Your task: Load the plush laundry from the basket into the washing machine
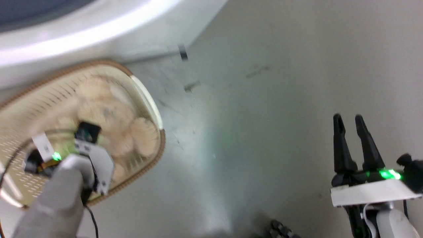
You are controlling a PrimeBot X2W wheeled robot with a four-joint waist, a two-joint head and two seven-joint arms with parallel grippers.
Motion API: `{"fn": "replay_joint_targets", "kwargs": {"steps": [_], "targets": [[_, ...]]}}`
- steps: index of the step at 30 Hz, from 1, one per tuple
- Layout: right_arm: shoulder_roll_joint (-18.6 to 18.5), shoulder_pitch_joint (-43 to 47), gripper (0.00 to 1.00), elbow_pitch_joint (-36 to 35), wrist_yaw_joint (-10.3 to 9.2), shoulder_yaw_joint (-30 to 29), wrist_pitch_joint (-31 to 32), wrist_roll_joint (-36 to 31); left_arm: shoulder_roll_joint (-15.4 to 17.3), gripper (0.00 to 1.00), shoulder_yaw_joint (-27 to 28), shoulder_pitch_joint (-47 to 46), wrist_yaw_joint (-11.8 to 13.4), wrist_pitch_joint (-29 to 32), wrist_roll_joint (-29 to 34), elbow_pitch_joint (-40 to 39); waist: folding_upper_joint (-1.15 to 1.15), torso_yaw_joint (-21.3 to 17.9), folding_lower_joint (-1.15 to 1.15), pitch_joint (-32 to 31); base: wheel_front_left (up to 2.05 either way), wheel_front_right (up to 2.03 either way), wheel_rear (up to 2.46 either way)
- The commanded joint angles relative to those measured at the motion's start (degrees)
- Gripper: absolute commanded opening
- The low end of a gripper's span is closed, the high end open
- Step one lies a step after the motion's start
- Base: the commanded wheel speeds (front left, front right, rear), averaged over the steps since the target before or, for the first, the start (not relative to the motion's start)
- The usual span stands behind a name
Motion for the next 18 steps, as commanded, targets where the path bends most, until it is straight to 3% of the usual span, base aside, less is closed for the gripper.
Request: {"fn": "replay_joint_targets", "kwargs": {"steps": [1,5,12,16,17,18], "targets": [[0.01,1.55,1.0,0.32,0.05,-0.54,-0.25,-1.29,-0.8,0.0,0.39,1.99,0.11,-2.4,-0.73,0.93,0.0,3.23,0.0,-8.11,0.0,0.0,0.0],[0.01,5.32,1.0,0.7,0.05,-2.19,-0.25,-5.14,-4.5,0.0,0.35,7.39,-0.41,-11.36,-2.1,3.08,0.0,6.24,0.0,-18.27,0.0,0.0,0.0],[0.01,8.3,1.0,0.97,0.05,-4.02,-0.25,-7.51,-6.98,0.0,0.7,12.36,1.04,-16.12,-2.25,0.17,0.0,9.71,0.0,-26.4,0.0,0.0,0.0],[0.01,9.9,1.0,1.19,0.05,-4.61,-0.25,-7.97,-6.99,0.0,3.47,17.0,3.01,-16.27,-2.17,-9.37,0.0,11.26,0.0,-29.9,0.0,0.0,0.0],[0.01,10.82,1.0,1.19,0.05,-4.9,-0.25,-8.42,-6.46,0.0,5.95,21.86,4.59,-16.28,-1.0,-18.18,0.0,12.05,0.0,-32.04,0.0,0.0,0.0],[0.01,11.1,1.0,1.21,0.05,-4.97,-0.25,-8.56,-6.26,0.0,6.93,23.58,5.1,-16.28,-0.5,-21.23,0.0,12.25,0.0,-32.7,0.0,0.0,0.0]]}}
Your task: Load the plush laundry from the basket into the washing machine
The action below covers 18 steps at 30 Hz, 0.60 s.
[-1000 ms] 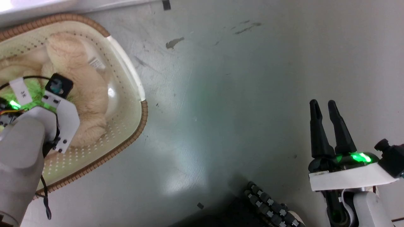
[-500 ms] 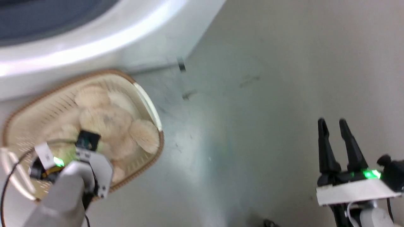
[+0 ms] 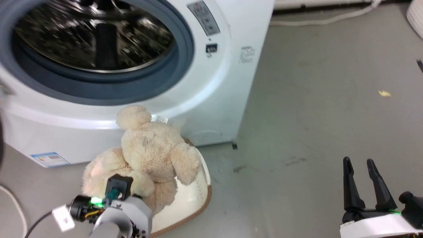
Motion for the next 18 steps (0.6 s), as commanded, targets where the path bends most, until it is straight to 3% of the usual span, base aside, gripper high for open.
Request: {"fn": "replay_joint_targets", "kwargs": {"steps": [1,6,10,18], "targets": [[0.0,1.04,1.0,0.13,0.05,-0.18,-0.25,-0.52,0.45,0.0,1.8,3.2,1.06,-0.5,1.12,-4.98,0.0,2.32,0.02,-3.54,0.0,0.0,0.0],[0.0,1.71,1.0,-0.16,0.05,0.12,-0.25,-0.99,0.78,0.0,7.01,9.21,2.93,-0.5,3.84,-18.37,0.0,2.57,0.02,-4.73,0.0,0.0,0.0],[0.0,1.76,1.0,-0.58,0.05,0.38,-0.25,-1.05,0.84,0.0,9.88,11.46,3.06,-0.5,5.85,-26.93,0.0,2.2,0.02,-4.15,0.0,0.0,0.0],[0.0,-0.51,1.0,-1.39,0.05,1.75,-0.25,-0.07,2.53,0.0,15.29,5.81,2.07,-0.41,6.82,-35.16,0.0,-0.3,0.02,2.97,0.0,0.0,0.0]]}}
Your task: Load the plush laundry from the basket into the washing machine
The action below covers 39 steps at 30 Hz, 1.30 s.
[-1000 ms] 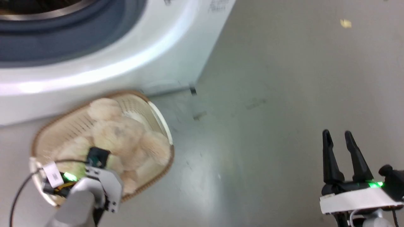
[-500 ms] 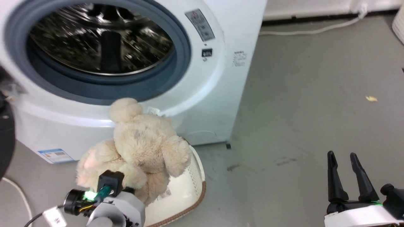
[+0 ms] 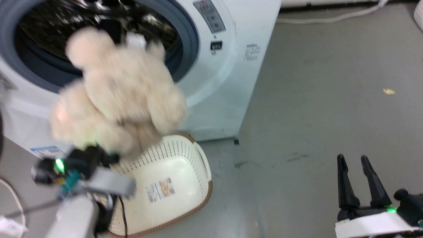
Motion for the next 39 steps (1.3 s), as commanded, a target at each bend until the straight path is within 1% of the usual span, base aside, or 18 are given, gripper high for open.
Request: {"fn": "replay_joint_targets", "kwargs": {"steps": [1,3,4,5,8,9,10,11,14,15,16,20,25,30,35,39], "targets": [[-0.01,-1.6,1.0,-0.54,0.05,0.36,-0.25,0.72,1.33,0.0,1.21,-4.52,-0.63,0.12,-0.17,-1.08,0.0,-1.9,0.0,4.64,0.0,0.0,0.0],[-0.01,-2.72,1.0,-0.8,0.05,0.69,-0.25,1.18,2.79,0.0,1.94,-8.84,-1.5,1.75,-0.32,-1.44,0.0,-2.86,0.0,7.5,0.0,0.0,0.0],[-0.01,-2.72,1.0,-0.8,0.05,0.69,-0.25,1.18,2.79,0.0,1.94,-8.84,-1.5,1.75,-0.32,-1.44,0.0,-2.86,0.0,7.5,0.0,0.0,0.0],[-0.01,-3.81,1.0,-0.97,0.05,0.99,-0.25,1.78,4.49,0.0,2.37,-13.66,-2.43,4.12,-0.1,-1.5,0.0,-3.94,0.0,10.44,0.0,0.0,0.0],[-0.01,-5.68,1.0,-1.08,0.05,1.6,-0.25,2.97,7.05,0.0,2.74,-21.69,-3.87,8.2,0.49,-1.07,0.0,-5.73,0.0,14.79,0.0,0.0,0.0],[-0.01,-5.68,1.0,-1.08,0.05,1.6,-0.25,2.97,7.05,0.0,2.74,-21.69,-3.87,8.2,0.49,-1.07,0.0,-5.73,0.0,14.79,0.0,0.0,0.0],[-0.01,-6.94,1.0,-1.13,0.05,2.27,-0.25,3.92,8.94,0.0,2.67,-27.37,-5.09,10.94,1.22,0.02,0.0,-7.05,0.0,17.72,0.0,0.0,0.0],[-0.01,-6.94,1.0,-1.13,0.05,2.27,-0.25,3.92,8.94,0.0,2.67,-27.37,-5.09,10.94,1.22,0.02,0.0,-7.05,0.0,17.72,0.0,0.0,0.0],[-0.01,-8.83,1.0,-1.31,0.05,3.45,-0.25,5.18,11.66,0.0,2.64,-36.06,-6.75,14.7,2.39,2.32,0.0,-9.09,0.0,22.04,0.0,0.0,0.0],[-0.01,-10.12,1.0,-1.51,0.05,4.15,-0.25,5.92,13.19,0.0,2.33,-41.82,-7.84,17.04,3.09,4.5,0.0,-10.26,0.0,24.71,0.0,0.0,0.0],[-0.01,-10.12,1.0,-1.51,0.05,4.15,-0.25,5.92,13.19,0.0,2.33,-41.82,-7.84,17.04,3.09,4.5,0.0,-10.26,0.0,24.71,0.0,0.0,0.0],[-0.01,-11.68,1.0,-1.73,0.05,5.37,-0.25,7.79,15.32,0.0,0.16,-52.19,-9.7,21.56,4.94,10.87,0.0,-12.1,0.0,28.8,0.0,0.0,0.0],[-0.01,-12.98,1.0,-1.86,0.05,6.97,-0.25,9.35,16.1,0.0,-2.7,-62.72,-10.78,25.62,6.73,19.94,0.0,-13.66,0.0,32.02,0.0,0.0,0.0],[-0.01,-13.67,1.0,-2.26,0.05,8.38,-0.25,10.32,17.09,0.0,-4.86,-70.53,-11.24,27.51,8.34,28.85,0.0,-15.02,0.0,33.64,0.0,0.0,0.0],[-0.01,-13.64,1.0,-2.59,0.05,8.83,-0.25,10.66,16.46,0.0,-7.5,-74.56,-11.58,28.84,8.6,34.88,0.0,-15.08,0.0,34.31,0.0,0.0,0.0],[-0.01,-13.8,1.0,-2.06,0.05,8.7,-0.25,10.53,16.09,0.0,-9.27,-75.43,-11.7,28.86,8.37,38.54,0.0,-14.45,0.0,34.19,0.0,0.0,0.0]]}}
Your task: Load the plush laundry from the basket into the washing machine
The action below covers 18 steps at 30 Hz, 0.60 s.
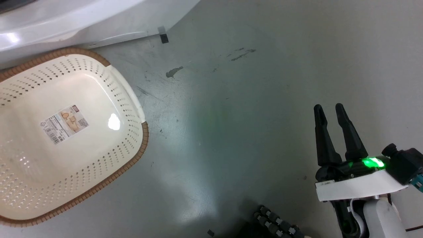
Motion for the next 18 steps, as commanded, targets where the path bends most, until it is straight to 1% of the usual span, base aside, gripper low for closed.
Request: {"fn": "replay_joint_targets", "kwargs": {"steps": [1,2,3,7,10,12,18], "targets": [[0.0,-1.06,1.0,0.28,0.05,-0.2,-0.25,0.03,-0.02,0.03,-0.13,-0.78,-0.12,-0.78,-0.48,1.08,0.0,0.36,-0.01,-0.38,0.0,0.0,0.0],[0.0,-1.07,1.0,0.47,0.05,-0.39,-0.25,-0.07,-0.16,0.82,-0.3,-0.62,-0.13,-1.37,-0.72,1.71,0.0,0.6,-0.01,-0.66,0.0,0.0,0.0],[0.0,-1.07,1.0,0.6,0.05,-0.84,-0.25,-0.47,-0.65,1.0,-0.19,-0.21,-0.14,-3.13,-1.43,2.71,0.0,1.21,-0.01,-1.41,0.0,0.0,0.0],[0.0,-0.54,1.0,0.68,0.05,-2.29,-0.25,-2.42,-2.47,1.0,0.39,2.46,0.21,-8.07,-3.32,4.72,0.0,3.17,-0.01,-4.61,0.0,0.0,0.0],[0.0,0.2,1.0,1.39,0.05,-3.66,-0.25,-4.98,-4.26,1.0,1.2,6.33,0.68,-12.51,-5.27,6.68,0.0,4.96,-0.01,-8.62,0.0,0.0,0.0],[0.0,0.82,1.0,2.15,0.05,-4.97,-0.25,-6.96,-5.68,1.0,2.01,9.48,1.41,-15.66,-6.76,8.1,0.0,6.43,-0.01,-11.83,0.0,0.0,0.0],[0.0,3.01,1.0,2.86,0.05,-7.41,-0.25,-12.18,-10.0,1.0,1.87,19.68,0.71,-25.19,-10.05,9.64,0.0,10.84,-0.01,-21.49,0.0,0.0,0.0]]}}
